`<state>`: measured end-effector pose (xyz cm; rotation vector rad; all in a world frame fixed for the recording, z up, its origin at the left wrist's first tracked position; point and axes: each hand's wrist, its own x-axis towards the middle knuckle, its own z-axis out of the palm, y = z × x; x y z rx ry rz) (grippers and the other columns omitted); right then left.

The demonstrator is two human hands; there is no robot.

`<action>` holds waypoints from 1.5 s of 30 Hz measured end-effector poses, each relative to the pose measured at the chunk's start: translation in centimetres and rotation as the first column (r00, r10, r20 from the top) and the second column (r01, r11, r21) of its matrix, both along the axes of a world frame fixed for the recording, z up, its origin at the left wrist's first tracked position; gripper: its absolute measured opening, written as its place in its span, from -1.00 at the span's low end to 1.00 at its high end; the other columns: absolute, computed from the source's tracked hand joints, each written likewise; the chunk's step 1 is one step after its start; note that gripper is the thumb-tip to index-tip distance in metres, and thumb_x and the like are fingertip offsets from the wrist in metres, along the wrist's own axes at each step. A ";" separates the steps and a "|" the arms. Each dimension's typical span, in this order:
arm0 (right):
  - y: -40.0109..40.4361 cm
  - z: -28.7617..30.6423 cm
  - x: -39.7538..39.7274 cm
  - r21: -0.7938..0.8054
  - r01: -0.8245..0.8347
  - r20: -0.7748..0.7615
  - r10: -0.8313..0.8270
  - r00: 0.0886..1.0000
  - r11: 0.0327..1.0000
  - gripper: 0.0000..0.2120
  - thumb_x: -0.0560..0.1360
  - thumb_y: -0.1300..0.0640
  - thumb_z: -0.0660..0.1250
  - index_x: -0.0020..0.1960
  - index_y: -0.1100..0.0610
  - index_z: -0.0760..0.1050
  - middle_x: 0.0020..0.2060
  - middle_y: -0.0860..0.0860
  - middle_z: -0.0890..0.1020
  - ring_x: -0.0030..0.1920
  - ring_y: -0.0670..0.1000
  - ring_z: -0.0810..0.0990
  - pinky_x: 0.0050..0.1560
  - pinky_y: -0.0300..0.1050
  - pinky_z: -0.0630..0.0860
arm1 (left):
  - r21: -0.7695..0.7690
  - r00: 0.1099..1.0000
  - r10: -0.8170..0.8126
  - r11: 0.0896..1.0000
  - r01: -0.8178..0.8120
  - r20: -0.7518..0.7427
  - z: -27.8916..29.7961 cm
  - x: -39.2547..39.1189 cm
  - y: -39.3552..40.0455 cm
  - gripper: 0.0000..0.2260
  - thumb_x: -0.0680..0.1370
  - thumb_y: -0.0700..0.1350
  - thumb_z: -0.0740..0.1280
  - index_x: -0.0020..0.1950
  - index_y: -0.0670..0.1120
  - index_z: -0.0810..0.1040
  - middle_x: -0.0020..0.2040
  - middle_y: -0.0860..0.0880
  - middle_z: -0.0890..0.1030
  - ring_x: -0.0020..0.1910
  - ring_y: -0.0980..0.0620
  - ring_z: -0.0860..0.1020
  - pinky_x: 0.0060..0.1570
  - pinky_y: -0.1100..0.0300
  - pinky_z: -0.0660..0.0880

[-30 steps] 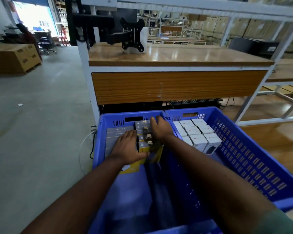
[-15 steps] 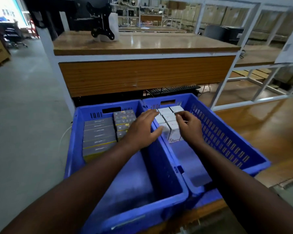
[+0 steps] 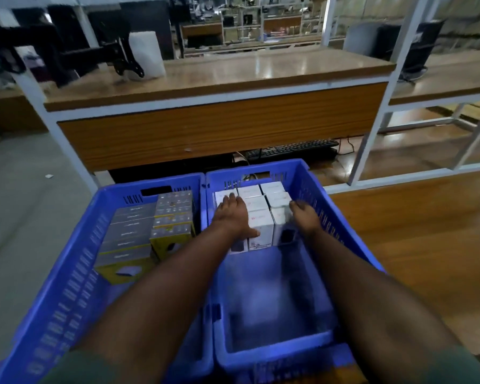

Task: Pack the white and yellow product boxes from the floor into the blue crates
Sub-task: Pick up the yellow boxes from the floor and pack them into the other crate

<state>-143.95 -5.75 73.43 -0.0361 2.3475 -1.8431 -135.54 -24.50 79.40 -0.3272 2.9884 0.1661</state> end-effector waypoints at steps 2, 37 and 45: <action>-0.3 0.3 -0.3 -0.056 -0.074 0.005 0.075 0.997 0.996 -0.66 0.61 0.07 0.39 0.28 0.26 0.58 0.16 0.11 0.67 0.16 0.12 0.63 0.14 -0.06 0.54 | 0.014 0.997 0.054 0.998 -0.055 0.063 -0.8 -0.6 0.6 0.19 0.37 0.37 0.46 0.64 -0.23 -0.16 0.65 -0.24 -0.17 0.63 -0.23 -0.12 0.59 -0.08 -0.06; -1.4 0.1 -4.0 0.024 -0.129 0.113 0.126 0.986 0.991 -0.50 0.52 -0.34 0.29 0.23 0.02 0.53 0.09 0.00 0.68 0.05 0.06 0.67 0.19 0.10 0.61 | 0.083 0.999 0.049 0.995 -0.048 -0.010 -3.8 -1.9 0.5 0.31 0.30 0.39 0.50 0.62 -0.21 -0.29 0.63 -0.19 -0.29 0.62 -0.16 -0.30 0.59 -0.05 -0.24; -0.9 3.6 -0.9 0.406 -0.105 -0.158 0.183 0.970 0.908 -0.57 0.63 -0.13 0.27 0.37 0.12 0.52 0.24 0.19 0.65 0.27 0.26 0.59 0.20 0.01 0.49 | 0.023 0.987 -0.033 0.999 0.037 -0.159 -0.8 0.4 0.8 0.18 0.30 0.36 0.52 0.64 -0.22 0.01 0.65 -0.18 0.06 0.63 -0.17 0.01 0.60 -0.03 0.01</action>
